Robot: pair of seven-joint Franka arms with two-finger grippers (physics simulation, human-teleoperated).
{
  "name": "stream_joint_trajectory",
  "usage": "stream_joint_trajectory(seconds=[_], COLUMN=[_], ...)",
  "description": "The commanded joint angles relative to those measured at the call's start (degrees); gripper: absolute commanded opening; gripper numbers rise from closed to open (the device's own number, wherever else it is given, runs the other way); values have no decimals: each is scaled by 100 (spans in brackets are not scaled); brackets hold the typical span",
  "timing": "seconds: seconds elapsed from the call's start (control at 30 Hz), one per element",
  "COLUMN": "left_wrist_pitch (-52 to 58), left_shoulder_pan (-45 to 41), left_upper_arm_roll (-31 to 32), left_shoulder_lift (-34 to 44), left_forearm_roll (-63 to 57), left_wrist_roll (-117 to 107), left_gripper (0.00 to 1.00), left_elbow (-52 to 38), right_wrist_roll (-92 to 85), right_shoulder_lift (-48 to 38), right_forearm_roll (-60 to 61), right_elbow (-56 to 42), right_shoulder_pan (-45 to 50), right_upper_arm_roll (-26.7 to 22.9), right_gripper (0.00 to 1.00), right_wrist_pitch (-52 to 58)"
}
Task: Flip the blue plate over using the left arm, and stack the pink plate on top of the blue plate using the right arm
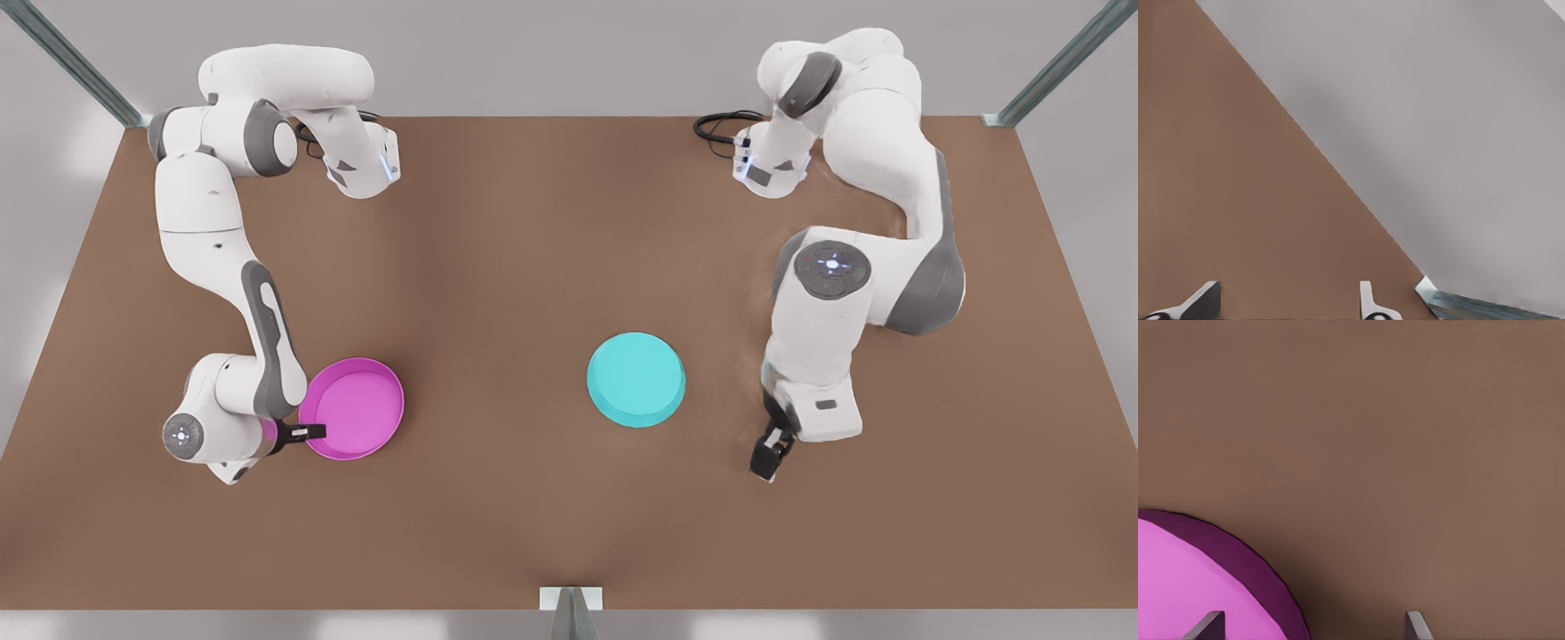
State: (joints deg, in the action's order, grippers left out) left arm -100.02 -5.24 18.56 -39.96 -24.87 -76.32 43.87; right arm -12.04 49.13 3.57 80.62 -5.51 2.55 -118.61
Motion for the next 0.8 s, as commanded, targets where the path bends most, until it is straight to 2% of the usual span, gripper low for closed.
stream_joint_trajectory(seconds=[0.0, 0.07, 0.13, 0.17, 0.2, 0.23, 0.27, 0.3, 0.43, 0.47, 0.57, 0.77], left_wrist_pitch=[2028, 3584, 4542, 4755, 4728, 4614, 3789, 3454, 3498, 3515, 3542, 3533], left_shoulder_pan=[875, 1491, 1509, 1412, 1395, 1184, 1140, 1008, 955, 946, 946, 946], left_upper_arm_roll=[-27, -54, 69, 34, -54, -238, -502, -704, -757, -757, -757, -766], left_shoulder_lift=[226, 226, 1051, 1447, 1939, 2229, 2932, 3038, 2968, 2968, 2968, 2959], left_forearm_roll=[1002, 1081, 1361, 1459, 1704, 1740, 1766, 1907, 1924, 1924, 1960, 2039], left_wrist_roll=[2266, 5319, 5812, 5847, 6409, 6840, 7604, 7623, 7623, 7605, 7597, 7570], left_gripper=[100, 100, 100, 100, 100, 100, 100, 100, 100, 100, 100, 100], left_elbow=[25, 69, 96, 148, 587, 912, 2177, 2486, 2495, 2495, 2504, 2495], right_wrist_roll=[-88, -114, -158, -228, -237, -237, -237, -237, -219, -211, -211, -343], right_shoulder_lift=[0, 0, 0, 0, 0, 0, 0, 0, 0, 0, -9, -17], right_forearm_roll=[12, 3, 3, 3, 3, 12, 12, 12, 12, 12, 12, 12], right_elbow=[-3, -3, -12, -12, -12, -12, -12, -12, -12, -12, -20, -11], right_shoulder_pan=[6, 15, 15, 15, 15, 15, 15, 15, 15, 15, 15, 23], right_upper_arm_roll=[0, 0, 0, 0, 0, 0, 9, 9, 9, 18, 18, 18], right_gripper=[100, 100, 100, 100, 93, 90, 89, 86, 69, 60, 53, 31], right_wrist_pitch=[-136, -127, -119, -119, -119, -119, -119, -119, -66, -57, -31, -4])
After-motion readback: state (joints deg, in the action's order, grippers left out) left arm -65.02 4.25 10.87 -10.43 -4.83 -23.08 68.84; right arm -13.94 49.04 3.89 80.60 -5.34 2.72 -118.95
